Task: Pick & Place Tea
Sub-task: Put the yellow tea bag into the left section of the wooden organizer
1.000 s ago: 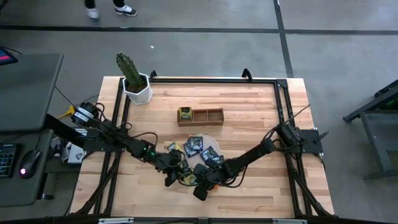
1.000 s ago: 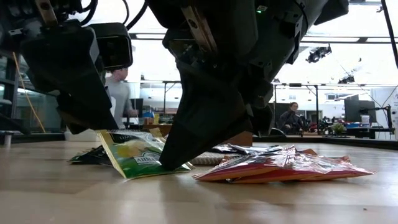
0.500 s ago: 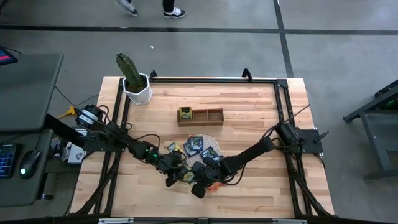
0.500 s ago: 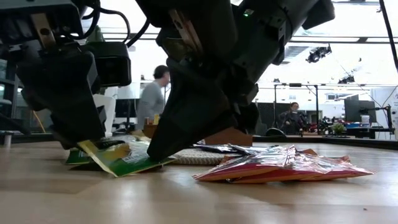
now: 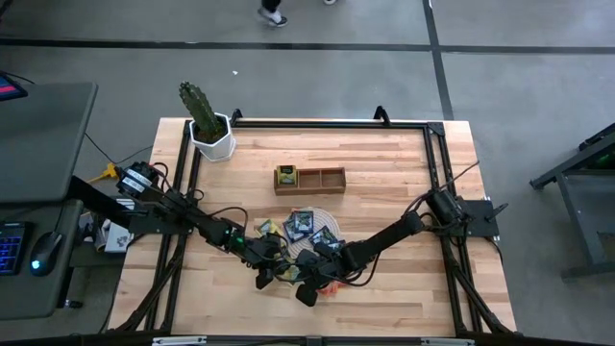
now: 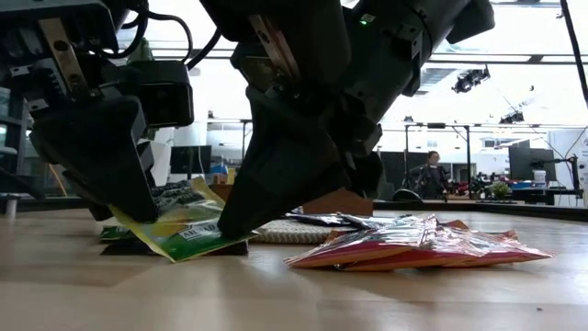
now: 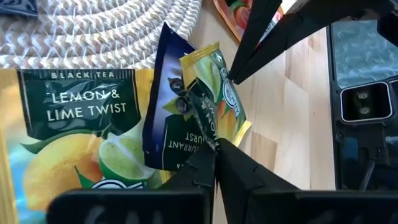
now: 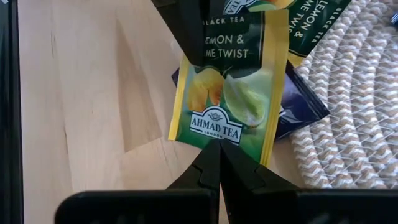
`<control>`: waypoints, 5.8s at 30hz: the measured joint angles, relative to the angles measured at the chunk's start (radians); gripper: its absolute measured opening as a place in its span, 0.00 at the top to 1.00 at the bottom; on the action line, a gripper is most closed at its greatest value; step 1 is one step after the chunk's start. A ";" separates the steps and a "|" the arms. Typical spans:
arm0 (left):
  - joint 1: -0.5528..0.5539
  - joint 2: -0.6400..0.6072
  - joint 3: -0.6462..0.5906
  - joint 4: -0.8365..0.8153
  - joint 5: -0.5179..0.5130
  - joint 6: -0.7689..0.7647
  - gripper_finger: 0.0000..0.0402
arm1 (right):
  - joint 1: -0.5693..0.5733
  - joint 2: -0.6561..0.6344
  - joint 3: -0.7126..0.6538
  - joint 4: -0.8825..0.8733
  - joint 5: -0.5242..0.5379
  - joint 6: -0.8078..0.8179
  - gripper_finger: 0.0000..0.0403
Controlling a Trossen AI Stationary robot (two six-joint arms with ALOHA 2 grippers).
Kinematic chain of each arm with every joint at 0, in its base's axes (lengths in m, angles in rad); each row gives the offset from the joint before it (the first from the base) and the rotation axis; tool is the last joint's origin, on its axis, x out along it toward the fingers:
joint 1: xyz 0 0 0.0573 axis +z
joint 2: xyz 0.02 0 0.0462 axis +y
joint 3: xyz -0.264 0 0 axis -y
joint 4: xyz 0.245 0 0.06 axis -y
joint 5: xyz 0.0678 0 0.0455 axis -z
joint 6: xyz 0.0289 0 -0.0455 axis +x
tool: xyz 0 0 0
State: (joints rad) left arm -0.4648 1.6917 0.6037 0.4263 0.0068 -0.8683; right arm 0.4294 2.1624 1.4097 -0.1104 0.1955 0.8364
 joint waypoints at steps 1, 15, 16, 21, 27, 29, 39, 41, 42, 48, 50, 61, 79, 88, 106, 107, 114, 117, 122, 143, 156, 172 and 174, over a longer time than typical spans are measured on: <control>0.000 0.000 0.000 0.000 0.003 0.002 0.97 | 0.000 0.000 0.000 0.000 0.000 0.000 1.00; 0.000 -0.041 0.000 0.013 -0.001 0.034 1.00 | 0.003 0.000 0.000 0.017 -0.022 0.015 1.00; 0.000 -0.042 0.000 0.015 -0.006 0.034 1.00 | 0.003 0.000 0.000 0.027 -0.033 0.013 1.00; 0.000 -0.042 0.000 0.013 -0.009 0.034 1.00 | 0.003 0.000 0.000 0.056 -0.088 0.017 1.00; 0.000 -0.042 0.000 0.016 -0.001 0.034 1.00 | 0.006 -0.026 0.001 0.067 -0.165 0.016 1.00; 0.000 -0.043 0.000 0.022 0.009 0.037 1.00 | 0.013 -0.045 0.001 0.060 -0.168 0.013 1.00; 0.078 -0.217 0.001 -0.142 0.035 0.170 1.00 | 0.081 -0.169 0.001 -0.164 -0.037 0.026 1.00; 0.114 -0.271 0.001 -0.217 0.039 0.210 1.00 | 0.091 -0.189 0.001 -0.215 -0.015 0.050 1.00; 0.135 -0.294 0.000 -0.246 0.046 0.229 1.00 | 0.098 -0.196 0.001 -0.242 -0.006 0.064 1.00; 0.288 -0.428 0.036 -0.482 0.111 0.375 1.00 | 0.121 -0.205 0.001 -0.319 0.004 0.126 1.00; 0.346 -0.449 0.086 -0.606 0.143 0.456 1.00 | 0.126 -0.205 0.001 -0.325 0.004 0.143 1.00; 0.653 -0.373 0.541 -1.271 0.085 1.018 1.00 | 0.125 -0.205 0.001 -0.332 0.023 0.189 1.00; 0.826 -0.035 0.784 -1.466 0.005 1.370 1.00 | 0.105 -0.205 0.001 -0.338 0.083 0.264 1.00; 0.833 -0.011 0.780 -1.440 -0.031 1.414 1.00 | 0.105 -0.205 0.001 -0.341 0.090 0.290 1.00; 0.832 -0.011 0.781 -1.508 -0.074 1.419 1.00 | 0.089 -0.205 0.001 -0.342 0.113 0.309 1.00; 0.832 -0.011 0.781 -1.507 -0.074 1.420 1.00 | 0.087 -0.205 0.001 -0.341 0.112 0.309 1.00; 0.832 -0.012 0.781 -1.515 -0.079 1.420 1.00 | 0.081 -0.205 0.001 -0.341 0.113 0.309 1.00; 0.832 -0.012 0.781 -1.531 -0.081 1.413 1.00 | 0.081 -0.205 0.001 -0.341 0.113 0.309 1.00; 0.832 -0.012 0.781 -1.532 -0.064 1.381 1.00 | 0.081 -0.205 0.001 -0.341 0.113 0.308 1.00; 0.832 -0.003 0.781 -1.545 -0.041 1.357 0.85 | 0.081 -0.205 0.001 -0.341 0.128 0.306 1.00; 0.831 -0.003 0.781 -1.556 -0.048 1.358 0.77 | 0.070 -0.205 0.001 -0.281 0.137 0.217 1.00; 0.691 -0.266 0.412 -1.381 0.133 1.227 0.99 | -0.043 -0.205 0.001 -0.159 0.079 0.022 1.00; 0.667 -0.293 0.324 -1.305 0.175 1.175 0.99 | -0.061 -0.205 0.001 -0.143 0.064 0.006 1.00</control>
State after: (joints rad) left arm 0.2019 1.3984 0.9277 -0.8784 0.1821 0.3065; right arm 0.3688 1.9572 1.4108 -0.2531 0.2594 0.8420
